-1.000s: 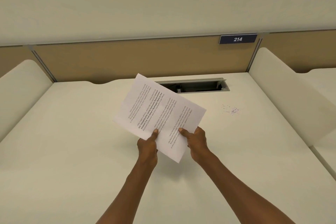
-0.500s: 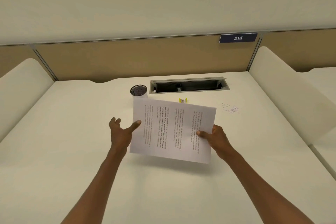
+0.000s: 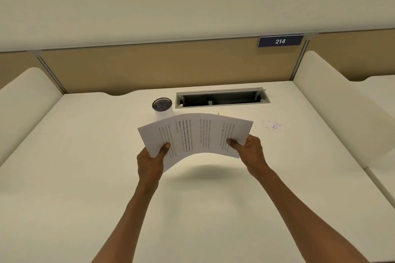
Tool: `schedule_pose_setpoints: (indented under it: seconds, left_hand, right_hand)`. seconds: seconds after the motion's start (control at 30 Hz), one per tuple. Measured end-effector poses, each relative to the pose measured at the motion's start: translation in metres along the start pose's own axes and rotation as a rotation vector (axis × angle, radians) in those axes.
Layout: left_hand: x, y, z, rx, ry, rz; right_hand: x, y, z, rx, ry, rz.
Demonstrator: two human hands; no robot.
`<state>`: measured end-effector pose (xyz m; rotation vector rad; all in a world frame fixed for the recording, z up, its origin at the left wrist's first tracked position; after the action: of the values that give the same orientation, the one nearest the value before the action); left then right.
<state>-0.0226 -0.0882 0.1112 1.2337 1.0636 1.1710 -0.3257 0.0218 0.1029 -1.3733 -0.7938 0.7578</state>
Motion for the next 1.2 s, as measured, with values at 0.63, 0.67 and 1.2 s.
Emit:
schedule_pose_setpoints:
  seconds: [0.63,0.67,1.2]
  left_hand:
    - [0.019,-0.061,-0.004,-0.053,-0.017,0.155]
    - [0.020,-0.063,-0.004,-0.060,-0.019,0.160]
    - [0.006,-0.079,-0.004,-0.103,-0.054,0.231]
  right_hand:
    - [0.004,0.073,-0.002,0.028,-0.106,-0.186]
    - [0.005,0.077,-0.002,0.029,-0.102,-0.196]
    - [-0.009,0.068,0.008,0.164,-0.125,-0.175]
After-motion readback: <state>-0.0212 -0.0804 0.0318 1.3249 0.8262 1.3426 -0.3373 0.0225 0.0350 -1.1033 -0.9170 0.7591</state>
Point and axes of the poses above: each hand's wrist, its own x-axis away from the middle knuckle, its own z-axis out of the back of the hand, y = z × x, the point moved 8 cm from there along -x, towards the middle knuckle, and after that the axes turned 4 degrees about -y, right-handed, at the moved point
